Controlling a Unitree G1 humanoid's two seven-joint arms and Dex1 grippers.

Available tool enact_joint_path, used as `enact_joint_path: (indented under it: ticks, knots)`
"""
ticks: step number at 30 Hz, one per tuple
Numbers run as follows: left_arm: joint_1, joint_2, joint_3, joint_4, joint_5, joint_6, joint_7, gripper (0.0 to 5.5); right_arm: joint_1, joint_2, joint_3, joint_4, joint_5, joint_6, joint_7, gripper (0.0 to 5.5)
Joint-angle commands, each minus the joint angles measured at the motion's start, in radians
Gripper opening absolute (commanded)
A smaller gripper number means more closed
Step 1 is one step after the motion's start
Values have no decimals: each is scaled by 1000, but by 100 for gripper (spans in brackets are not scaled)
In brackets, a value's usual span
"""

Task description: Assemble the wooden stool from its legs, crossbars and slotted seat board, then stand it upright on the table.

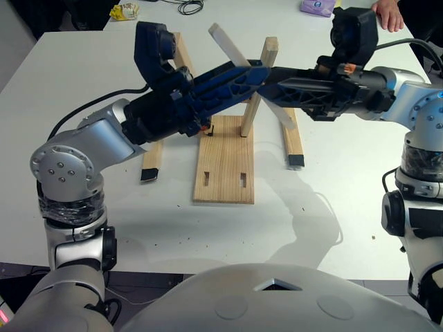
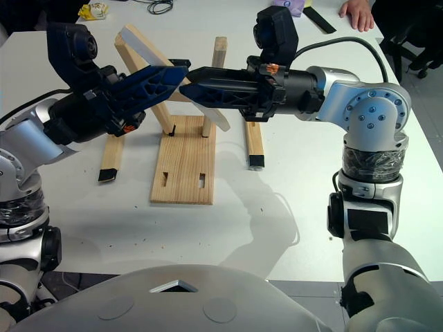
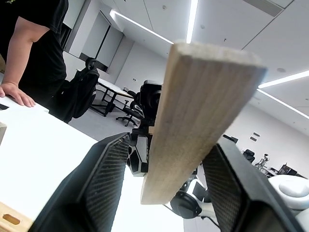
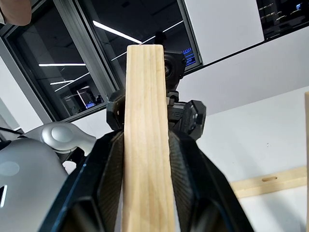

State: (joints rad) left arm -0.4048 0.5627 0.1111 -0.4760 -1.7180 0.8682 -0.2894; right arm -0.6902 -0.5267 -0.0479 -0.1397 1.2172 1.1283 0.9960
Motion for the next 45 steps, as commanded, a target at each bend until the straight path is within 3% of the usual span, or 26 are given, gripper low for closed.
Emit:
enact_joint_path:
  ticks: [1, 6, 14, 28, 45]
  knots:
    - [9, 10, -2, -17, 15, -1, -29, 257, -6, -18, 9, -4, -26, -2, 27, 132]
    - [4, 4, 2, -27, 4, -16, -31, 257, 2, -21, 14, -5, -42, 0, 42, 132]
    - [8, 9, -5, -37, -6, -16, -23, 155, 10, -15, 11, -11, -53, 3, 46, 132]
    - [46, 42, -17, -57, 45, 8, -99, 148, 15, -20, 2, -27, -56, -1, 44, 132]
    - [42, 13, -12, -52, 104, -47, -78, 143, 29, -7, 14, -38, -116, -39, 22, 132]
